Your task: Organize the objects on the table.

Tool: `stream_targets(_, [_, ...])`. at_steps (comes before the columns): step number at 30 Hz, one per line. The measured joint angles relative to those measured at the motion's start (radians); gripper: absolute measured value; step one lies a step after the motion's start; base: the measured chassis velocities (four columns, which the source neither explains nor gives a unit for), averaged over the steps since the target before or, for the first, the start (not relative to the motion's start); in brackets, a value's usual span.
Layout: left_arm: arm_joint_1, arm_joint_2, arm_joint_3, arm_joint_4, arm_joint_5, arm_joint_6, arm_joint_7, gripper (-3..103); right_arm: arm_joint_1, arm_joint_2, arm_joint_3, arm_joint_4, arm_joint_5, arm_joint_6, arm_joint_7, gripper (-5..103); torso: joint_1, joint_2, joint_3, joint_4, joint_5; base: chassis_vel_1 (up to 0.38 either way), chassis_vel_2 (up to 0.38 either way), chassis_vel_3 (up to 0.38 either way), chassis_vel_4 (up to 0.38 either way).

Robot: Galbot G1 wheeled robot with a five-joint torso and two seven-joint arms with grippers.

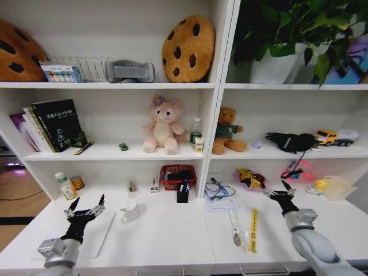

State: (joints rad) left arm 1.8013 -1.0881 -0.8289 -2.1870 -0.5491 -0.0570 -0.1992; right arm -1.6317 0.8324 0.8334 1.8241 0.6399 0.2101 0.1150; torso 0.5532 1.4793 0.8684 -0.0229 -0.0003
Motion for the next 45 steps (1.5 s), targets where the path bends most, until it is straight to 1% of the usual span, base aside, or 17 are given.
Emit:
stream_targets(2, [0.0,0.0,0.0,0.0,0.0,0.0,0.0,100,-0.06,0.015,0.031,0.03,-0.001,0.008,0.0,100,0.0,0.0,0.0,0.0001,0.0003,0.0,0.0,0.0,0.0])
stream_targets(3, [0.0,0.0,0.0,0.0,0.0,0.0,0.0,100,-0.06,0.015,0.031,0.03,-0.001,0.008,0.0,100,0.0,0.0,0.0,0.0001,0.0003,0.0,0.0,0.0,0.0])
stream_targets(5, [0.0,0.0,0.0,0.0,0.0,0.0,0.0,100,-0.12,0.038,0.054,0.061,-0.014,0.02,0.001,100,0.0,0.0,0.0,0.0,0.0002,0.0,0.0,0.0,0.0])
stream_targets(6, [0.0,0.0,0.0,0.0,0.0,0.0,0.0,100,-0.12,0.038,0.054,0.061,-0.014,0.02,0.001,100,0.0,0.0,0.0,0.0,0.0002,0.0,0.0,0.0,0.0])
stream_targets(8, [0.0,0.0,0.0,0.0,0.0,0.0,0.0,100,-0.179,0.063,0.065,0.09,-0.048,0.035,0.005,100,0.0,0.0,0.0,0.0,0.0003,0.0,0.0,0.0,0.0])
stream_targets(12, [0.0,0.0,0.0,0.0,0.0,0.0,0.0,100,-0.222,0.076,0.073,0.116,-0.061,0.046,0.01,100,0.0,0.0,0.0,0.0,0.0004,0.0,0.0,0.0,0.0])
stream_targets(21, [0.0,0.0,0.0,0.0,0.0,0.0,0.0,100,-0.236,0.078,0.092,0.146,-0.06,0.052,0.026,100,0.0,0.0,0.0,0.0002,0.0002,0.0,0.0,0.0,0.0])
stream_targets(32, [0.0,0.0,0.0,0.0,0.0,0.0,0.0,100,-0.257,0.1,0.088,0.169,-0.071,0.055,0.025,100,0.0,0.0,0.0,0.0001,0.0002,0.0,0.0,0.0,0.0])
stream_targets(45, [0.0,0.0,0.0,0.0,0.0,0.0,0.0,100,-0.258,0.101,0.085,0.17,-0.075,0.055,0.024,100,0.0,0.0,0.0,0.0001,0.0003,0.0,0.0,0.0,0.0])
